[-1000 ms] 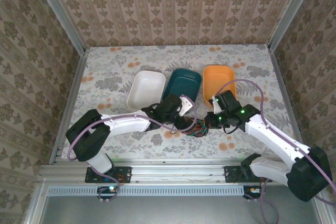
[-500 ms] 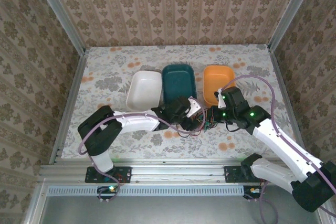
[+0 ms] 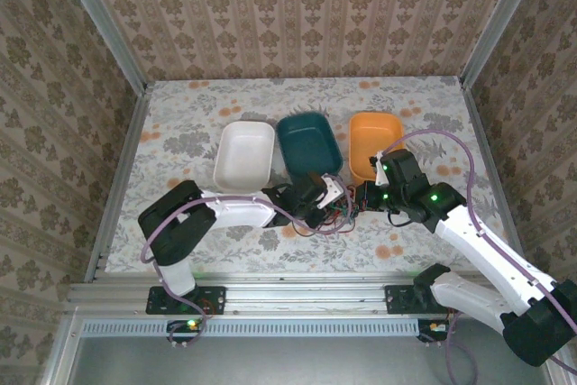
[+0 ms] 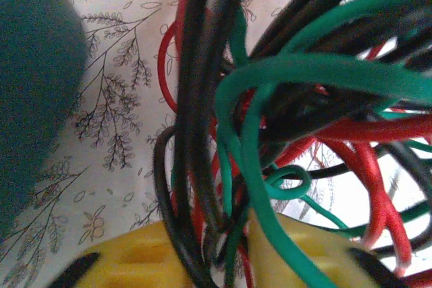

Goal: Untangle the cables

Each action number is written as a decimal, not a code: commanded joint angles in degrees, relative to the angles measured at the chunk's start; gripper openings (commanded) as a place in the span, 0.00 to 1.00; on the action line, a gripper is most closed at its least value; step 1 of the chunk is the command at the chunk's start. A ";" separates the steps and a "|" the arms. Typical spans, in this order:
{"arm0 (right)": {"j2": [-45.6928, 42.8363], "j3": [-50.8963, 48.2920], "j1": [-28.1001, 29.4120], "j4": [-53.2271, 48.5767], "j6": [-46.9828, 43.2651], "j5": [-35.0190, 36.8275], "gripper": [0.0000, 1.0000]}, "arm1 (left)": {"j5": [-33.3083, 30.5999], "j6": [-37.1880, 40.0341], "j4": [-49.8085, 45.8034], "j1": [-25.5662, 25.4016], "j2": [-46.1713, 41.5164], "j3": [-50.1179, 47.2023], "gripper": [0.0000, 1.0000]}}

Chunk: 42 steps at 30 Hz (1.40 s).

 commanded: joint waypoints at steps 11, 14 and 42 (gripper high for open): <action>0.19 1.87 0.16 3.26 0.18 -0.65 0.00 | 0.59 2.70 -6.53 -0.05 -11.00 -1.55 0.49; 0.27 2.32 -0.01 2.74 -0.74 -1.54 0.00 | 3.35 2.44 -5.12 0.06 -11.80 -2.83 0.49; -4.11 2.93 -2.72 1.81 -4.02 -12.18 0.00 | 9.22 -0.02 -2.87 2.87 -4.44 0.62 0.00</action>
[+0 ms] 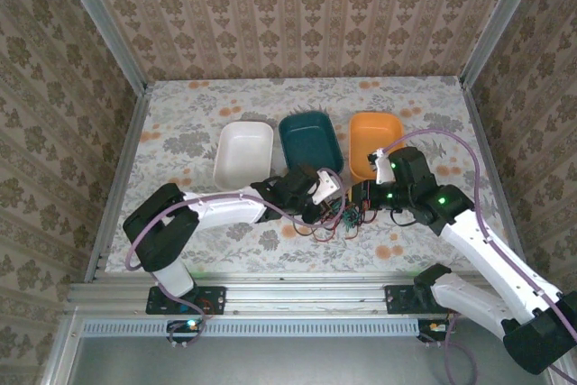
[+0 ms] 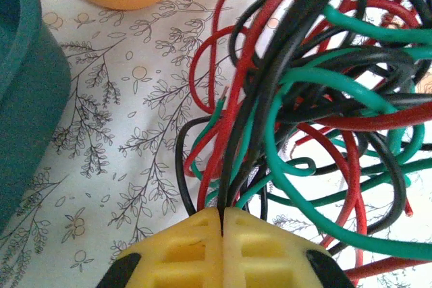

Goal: Untangle the cables

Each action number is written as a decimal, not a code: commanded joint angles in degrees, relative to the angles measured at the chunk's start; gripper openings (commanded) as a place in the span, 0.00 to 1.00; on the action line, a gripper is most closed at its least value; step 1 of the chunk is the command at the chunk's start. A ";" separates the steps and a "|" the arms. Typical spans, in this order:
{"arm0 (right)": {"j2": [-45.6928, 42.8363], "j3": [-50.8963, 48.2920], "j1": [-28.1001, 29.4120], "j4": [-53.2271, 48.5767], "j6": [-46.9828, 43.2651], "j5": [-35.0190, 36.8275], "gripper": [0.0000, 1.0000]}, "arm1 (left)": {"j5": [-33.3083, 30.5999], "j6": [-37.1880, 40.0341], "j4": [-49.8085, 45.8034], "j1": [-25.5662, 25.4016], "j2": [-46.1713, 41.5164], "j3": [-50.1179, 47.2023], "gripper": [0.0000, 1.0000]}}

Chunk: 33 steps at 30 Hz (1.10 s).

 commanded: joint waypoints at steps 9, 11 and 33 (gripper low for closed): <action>-4.70 9.52 -5.43 -2.97 -3.68 6.77 0.00 | -8.34 -1.55 -1.38 0.27 -1.26 -3.36 0.00; -5.74 10.79 -6.68 -2.29 -4.10 9.72 0.00 | -9.40 -1.95 -1.53 0.30 -1.34 -4.08 0.00; -0.85 23.50 -13.39 13.62 -9.74 26.97 0.00 | -12.63 -6.06 -0.70 -0.46 -4.62 -9.93 0.00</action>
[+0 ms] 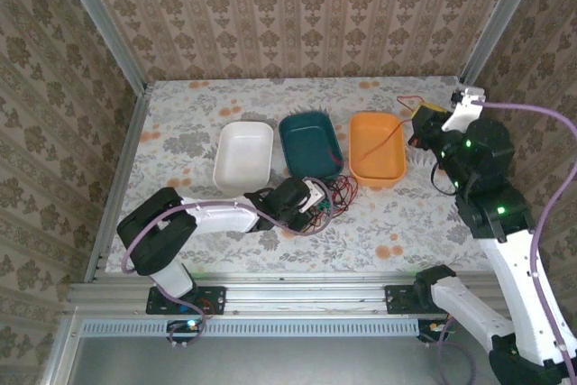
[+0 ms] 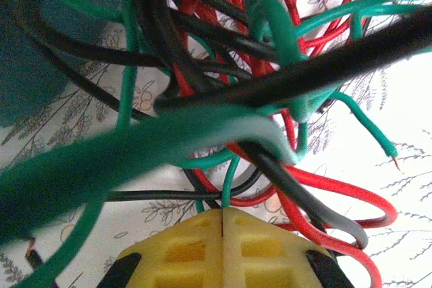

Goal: Untangle the cables

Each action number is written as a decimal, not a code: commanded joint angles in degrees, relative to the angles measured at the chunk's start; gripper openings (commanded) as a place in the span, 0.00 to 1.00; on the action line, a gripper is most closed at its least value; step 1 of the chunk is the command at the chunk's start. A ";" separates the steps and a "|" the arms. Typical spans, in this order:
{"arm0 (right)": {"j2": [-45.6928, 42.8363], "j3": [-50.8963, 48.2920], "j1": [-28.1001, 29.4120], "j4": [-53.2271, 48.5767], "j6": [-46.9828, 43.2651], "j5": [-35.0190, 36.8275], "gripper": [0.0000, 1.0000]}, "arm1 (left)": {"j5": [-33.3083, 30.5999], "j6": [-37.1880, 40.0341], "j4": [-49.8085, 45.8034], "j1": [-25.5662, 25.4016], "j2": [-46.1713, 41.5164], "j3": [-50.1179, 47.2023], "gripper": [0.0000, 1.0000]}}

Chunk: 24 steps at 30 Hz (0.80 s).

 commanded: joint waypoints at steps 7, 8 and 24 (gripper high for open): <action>9.50 2.00 -3.27 7.16 1.14 1.80 0.00 | -1.44 -2.02 0.23 -0.35 -3.40 -3.03 0.00; 10.19 1.82 -3.37 7.67 1.12 1.74 0.00 | -1.40 -2.02 0.11 -0.35 -3.52 -3.04 0.00; 19.39 -14.33 -3.47 13.15 8.02 0.54 0.00 | -0.69 -1.43 -0.56 -0.46 -3.32 -1.81 0.00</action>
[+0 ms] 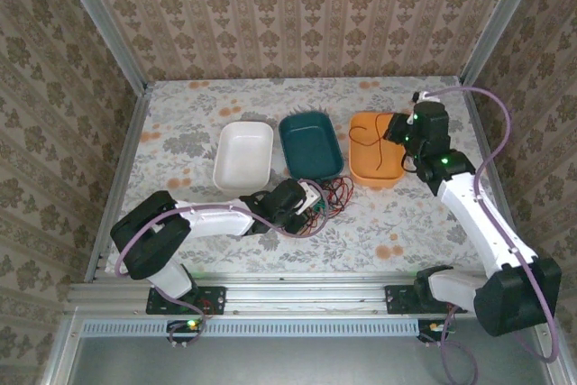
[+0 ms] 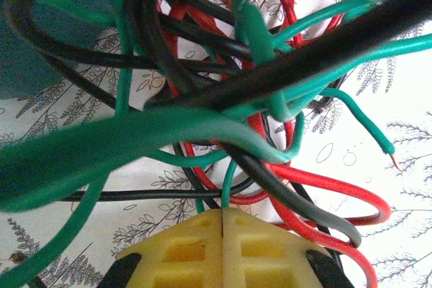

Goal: Untangle the cables

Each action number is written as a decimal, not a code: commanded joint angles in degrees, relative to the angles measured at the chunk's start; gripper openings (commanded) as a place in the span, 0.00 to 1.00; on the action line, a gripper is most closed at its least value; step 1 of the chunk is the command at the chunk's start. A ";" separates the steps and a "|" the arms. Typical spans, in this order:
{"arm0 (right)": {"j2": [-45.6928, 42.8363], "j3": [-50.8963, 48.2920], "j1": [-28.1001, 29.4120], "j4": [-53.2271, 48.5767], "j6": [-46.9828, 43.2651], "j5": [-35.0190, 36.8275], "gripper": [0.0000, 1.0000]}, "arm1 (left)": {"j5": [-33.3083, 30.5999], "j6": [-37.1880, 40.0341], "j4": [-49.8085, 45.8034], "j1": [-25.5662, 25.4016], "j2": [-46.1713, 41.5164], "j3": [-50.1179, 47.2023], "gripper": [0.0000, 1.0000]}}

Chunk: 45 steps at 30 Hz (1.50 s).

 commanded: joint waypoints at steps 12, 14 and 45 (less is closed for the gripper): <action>11.49 -7.00 -0.45 0.60 6.06 -1.30 0.00 | -0.43 -0.35 -1.38 -0.98 -0.86 0.89 0.00; 15.37 -6.26 -0.58 0.61 6.45 -1.44 0.00 | -0.52 -0.33 -1.64 -1.00 -0.83 1.15 0.00; 1.34 -7.26 2.64 -6.79 1.49 -15.54 0.48 | -0.27 0.02 -0.23 -0.85 -2.59 0.49 0.00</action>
